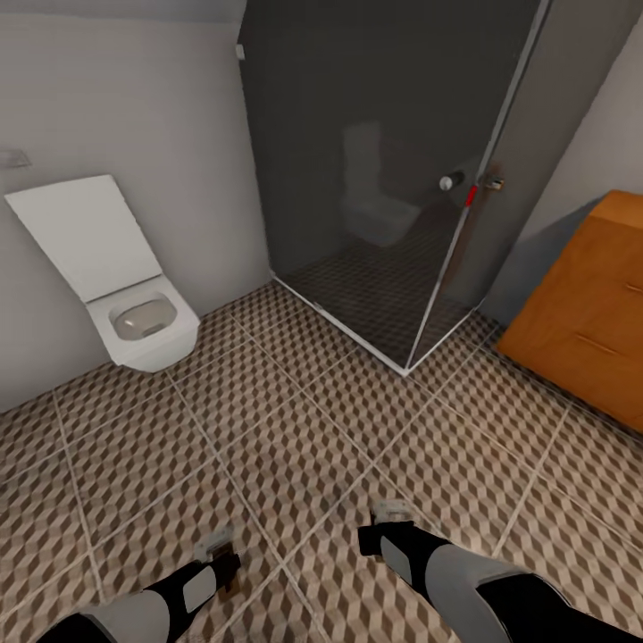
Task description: Take the four mousetraps from the cabinet in the bathroom and place them on the bathroom floor. Make sure all four end up on the same floor surface, and ensure that at least two of them are either under or directly next to the same bathroom sink.
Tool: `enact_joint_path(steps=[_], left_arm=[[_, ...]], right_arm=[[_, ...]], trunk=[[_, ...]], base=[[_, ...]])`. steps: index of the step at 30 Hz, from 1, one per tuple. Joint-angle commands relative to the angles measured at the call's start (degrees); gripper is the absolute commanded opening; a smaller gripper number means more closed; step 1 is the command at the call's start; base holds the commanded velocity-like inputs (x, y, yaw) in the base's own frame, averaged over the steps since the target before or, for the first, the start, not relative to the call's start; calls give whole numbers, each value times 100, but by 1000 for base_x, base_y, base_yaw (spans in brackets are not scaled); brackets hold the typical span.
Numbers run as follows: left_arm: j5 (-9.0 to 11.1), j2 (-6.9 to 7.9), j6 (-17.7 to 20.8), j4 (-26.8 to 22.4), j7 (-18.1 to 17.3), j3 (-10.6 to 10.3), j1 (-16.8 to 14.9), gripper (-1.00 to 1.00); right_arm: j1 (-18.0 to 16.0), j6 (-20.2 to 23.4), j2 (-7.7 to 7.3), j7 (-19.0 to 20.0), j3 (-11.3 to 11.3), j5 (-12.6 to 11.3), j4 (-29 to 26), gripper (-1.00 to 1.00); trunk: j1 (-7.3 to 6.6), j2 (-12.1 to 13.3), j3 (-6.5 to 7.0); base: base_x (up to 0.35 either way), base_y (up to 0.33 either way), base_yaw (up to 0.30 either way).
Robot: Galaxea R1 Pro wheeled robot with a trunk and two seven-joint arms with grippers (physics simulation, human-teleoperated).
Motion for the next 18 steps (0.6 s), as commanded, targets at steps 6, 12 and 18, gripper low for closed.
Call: enact_joint_path(steps=[6, 12, 18], left_arm=[[24, -3, 18, -2, 41, -44, 7, -100], [24, -9, 18, -2, 36, -51, 17, -100], [24, -4, 18, -2, 36, -45, 22, -100]], right_arm=[[-2, 8, 2, 3, 49, 101, 7, -100], [-5, 8, 2, 3, 50, 214, 7, -100], [-2, -20, 2, 6, 49, 237, 7, -100]], trunk=[[0, -2, -24], [0, -2, -47], [0, -2, -69]], base=[[0, 0, 283], [0, -5, 279], [58, -183, 219]])
